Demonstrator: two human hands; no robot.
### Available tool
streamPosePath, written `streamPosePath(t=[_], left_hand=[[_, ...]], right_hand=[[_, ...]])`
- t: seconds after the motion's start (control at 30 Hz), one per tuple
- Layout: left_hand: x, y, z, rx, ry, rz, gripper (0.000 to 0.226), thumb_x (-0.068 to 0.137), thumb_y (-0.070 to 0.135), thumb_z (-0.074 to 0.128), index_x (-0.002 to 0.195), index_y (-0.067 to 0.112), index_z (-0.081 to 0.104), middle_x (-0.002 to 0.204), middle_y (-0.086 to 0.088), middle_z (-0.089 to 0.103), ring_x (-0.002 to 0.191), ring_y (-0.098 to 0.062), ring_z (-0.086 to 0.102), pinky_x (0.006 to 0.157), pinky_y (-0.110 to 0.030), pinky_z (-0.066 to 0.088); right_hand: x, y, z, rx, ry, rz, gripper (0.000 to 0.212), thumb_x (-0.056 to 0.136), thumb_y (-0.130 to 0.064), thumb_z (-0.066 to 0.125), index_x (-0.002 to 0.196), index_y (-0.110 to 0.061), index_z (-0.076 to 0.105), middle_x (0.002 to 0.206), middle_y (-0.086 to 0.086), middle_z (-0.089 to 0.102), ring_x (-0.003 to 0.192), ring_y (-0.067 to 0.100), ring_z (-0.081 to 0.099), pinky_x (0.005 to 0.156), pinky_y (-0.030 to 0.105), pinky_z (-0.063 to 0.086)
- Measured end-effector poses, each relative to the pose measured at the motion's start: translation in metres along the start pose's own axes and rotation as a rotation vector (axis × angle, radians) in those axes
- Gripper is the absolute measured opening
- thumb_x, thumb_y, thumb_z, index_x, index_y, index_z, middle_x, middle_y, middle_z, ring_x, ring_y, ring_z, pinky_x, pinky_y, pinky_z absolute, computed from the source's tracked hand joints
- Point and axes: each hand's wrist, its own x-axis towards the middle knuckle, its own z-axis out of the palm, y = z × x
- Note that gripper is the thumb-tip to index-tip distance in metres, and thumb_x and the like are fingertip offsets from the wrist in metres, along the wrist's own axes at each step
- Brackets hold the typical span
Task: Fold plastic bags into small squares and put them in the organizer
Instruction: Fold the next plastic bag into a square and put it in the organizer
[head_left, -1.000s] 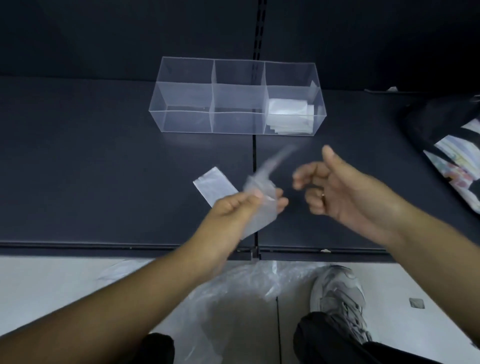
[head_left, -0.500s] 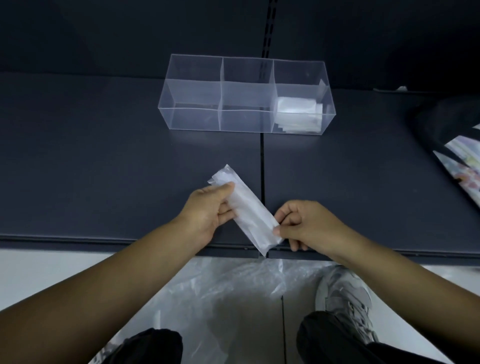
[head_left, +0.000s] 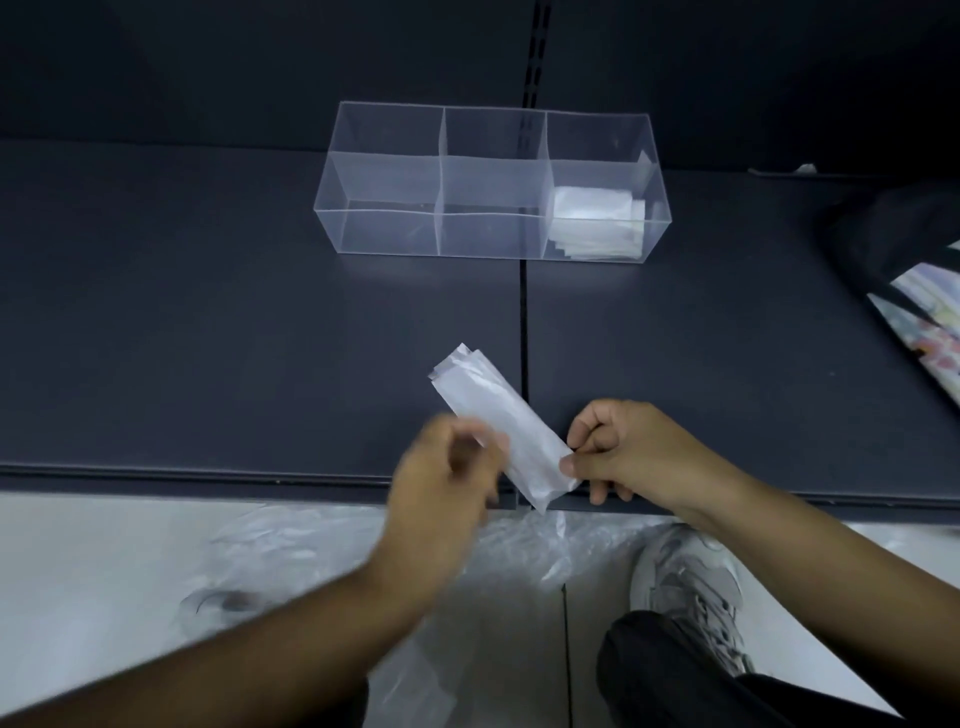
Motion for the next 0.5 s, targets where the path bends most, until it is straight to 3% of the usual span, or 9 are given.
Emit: streamPosePath(t=[0.07, 0.17, 0.33, 0.5], left_hand=[[-0.027, -0.006, 0.011, -0.215, -0.225, -0.317, 0.006, 0.093, 0.018, 0.059, 0.097, 0.013, 0.059, 0.059, -0.006, 0.064, 0.044, -0.014, 0.054, 0.042, -0.019, 0.038], [-0.031, -0.009, 0.017, -0.333, -0.337, -0.411, 0.017, 0.091, 0.022, 0.062, 0.106, 0.015, 0.059, 0.071, -0.011, 0.071, 0.056, -0.02, 0.065, 0.048, -0.021, 0.046], [-0.026, -0.004, 0.025, -0.346, -0.347, -0.415, 0.016, 0.091, 0.02, 0.064, 0.106, 0.013, 0.065, 0.081, -0.009, 0.074, 0.07, -0.02, 0.072, 0.056, -0.021, 0.053], [-0.028, -0.01, 0.033, -0.302, -0.124, -0.435, 0.008, 0.09, 0.011, 0.064, 0.093, 0.006, 0.07, 0.083, -0.011, 0.074, 0.074, -0.017, 0.072, 0.064, -0.02, 0.057]], right_hand=[[-0.002, 0.002, -0.001, 0.024, -0.005, -0.012, 0.019, 0.079, -0.01, 0.075, 0.088, -0.01, 0.059, 0.064, 0.001, 0.07, 0.052, 0.012, 0.063, 0.043, 0.02, 0.041], [-0.004, 0.004, -0.002, 0.088, -0.02, -0.026, 0.019, 0.08, -0.008, 0.075, 0.089, -0.008, 0.059, 0.067, 0.005, 0.071, 0.056, 0.013, 0.065, 0.049, 0.021, 0.047], [-0.006, 0.003, -0.002, 0.164, -0.043, -0.012, 0.019, 0.08, -0.006, 0.075, 0.092, -0.005, 0.06, 0.073, 0.01, 0.072, 0.068, 0.02, 0.071, 0.061, 0.024, 0.057], [-0.011, 0.003, 0.004, 0.162, 0.015, -0.028, 0.014, 0.082, -0.007, 0.073, 0.091, -0.006, 0.064, 0.075, 0.011, 0.073, 0.069, 0.021, 0.071, 0.063, 0.027, 0.058]])
